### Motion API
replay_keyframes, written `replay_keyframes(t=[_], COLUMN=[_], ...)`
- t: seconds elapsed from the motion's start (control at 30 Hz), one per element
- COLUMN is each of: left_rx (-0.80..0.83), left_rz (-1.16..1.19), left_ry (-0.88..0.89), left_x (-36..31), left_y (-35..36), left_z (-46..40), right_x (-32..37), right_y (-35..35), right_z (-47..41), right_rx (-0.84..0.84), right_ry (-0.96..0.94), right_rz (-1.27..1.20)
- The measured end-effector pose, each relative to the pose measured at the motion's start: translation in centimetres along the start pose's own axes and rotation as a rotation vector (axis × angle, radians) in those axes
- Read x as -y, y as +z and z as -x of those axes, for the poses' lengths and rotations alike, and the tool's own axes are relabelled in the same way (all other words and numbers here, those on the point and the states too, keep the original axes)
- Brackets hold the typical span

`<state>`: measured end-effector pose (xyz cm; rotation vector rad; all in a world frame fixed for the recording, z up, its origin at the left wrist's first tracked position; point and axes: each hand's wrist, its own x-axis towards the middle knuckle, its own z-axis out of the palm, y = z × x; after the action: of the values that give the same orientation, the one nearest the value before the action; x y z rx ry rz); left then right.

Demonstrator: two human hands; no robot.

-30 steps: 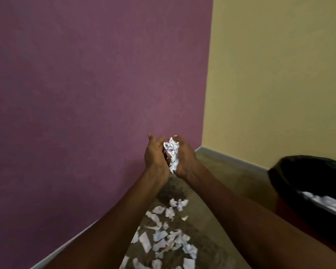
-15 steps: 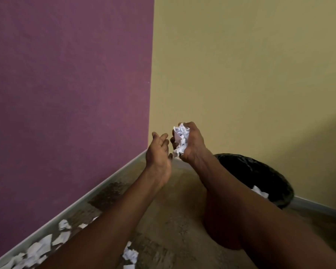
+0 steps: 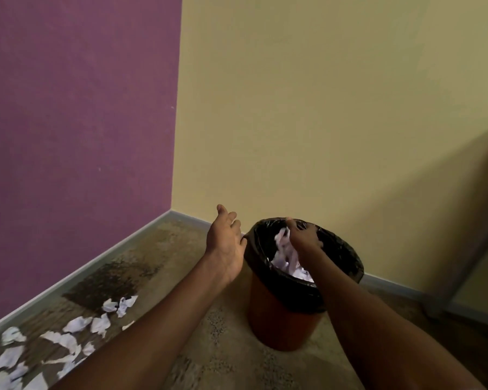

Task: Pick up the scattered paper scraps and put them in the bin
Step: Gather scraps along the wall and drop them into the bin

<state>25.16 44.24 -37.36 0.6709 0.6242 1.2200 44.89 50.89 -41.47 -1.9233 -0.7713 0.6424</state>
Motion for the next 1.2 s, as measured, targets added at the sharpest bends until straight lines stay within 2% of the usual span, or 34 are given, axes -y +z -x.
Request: replay_keyframes(t=[0.1, 0.17, 0.33, 0.5, 0.6, 0.7, 0.87, 0.93, 1.03, 1.1, 1.2], left_rx=[-0.007, -0.017, -0.057, -0.122, -0.180, -0.238, -0.439, -0.540, -0.552, -0.514, -0.437], left_rz=[-0.008, -0.019, -0.011, -0.018, -0.105, -0.300, -0.478, -0.677, -1.087, -1.271, -1.568], left_ry=[-0.004, 0.003, 0.013, 0.039, 0.037, -0.016, -0.071, -0.090, -0.105, -0.138, -0.290], left_x=[0.2, 0.1, -0.2, -0.6, -0.8, -1.0, -1.7, -1.7, -1.3, -0.7, 0.3], left_y=[-0.7, -1.4, -3.1, -5.9, -8.9, -12.7, -20.5, -23.7, -28.0, -30.8, -35.4], left_z=[0.3, 0.2, 0.4, 1.2, 1.5, 2.6, 4.5, 5.7, 8.7, 10.5, 13.2], right_x=[-0.3, 0.0, 2.5, 4.8, 4.9, 3.7, 0.0, -2.0, -5.6, -8.6, -12.3], right_y=[0.1, 0.7, 3.8, 8.4, 11.5, 14.6, 19.5, 21.2, 23.7, 25.6, 27.7], right_z=[-0.7, -1.0, 1.2, 5.6, 8.6, 11.2, 14.8, 16.1, 17.8, 18.6, 20.0], right_rx=[-0.010, -0.055, -0.234, -0.159, -0.025, 0.156, 0.577, 0.807, 1.162, 1.249, 1.328], right_ry=[0.008, -0.054, -0.396, -0.751, -0.912, -0.987, -1.038, -1.028, -0.833, -0.832, -0.882], right_rz=[0.155, 0.183, 0.161, 0.170, 0.187, 0.227, 0.468, 0.606, 0.834, 1.017, 1.227])
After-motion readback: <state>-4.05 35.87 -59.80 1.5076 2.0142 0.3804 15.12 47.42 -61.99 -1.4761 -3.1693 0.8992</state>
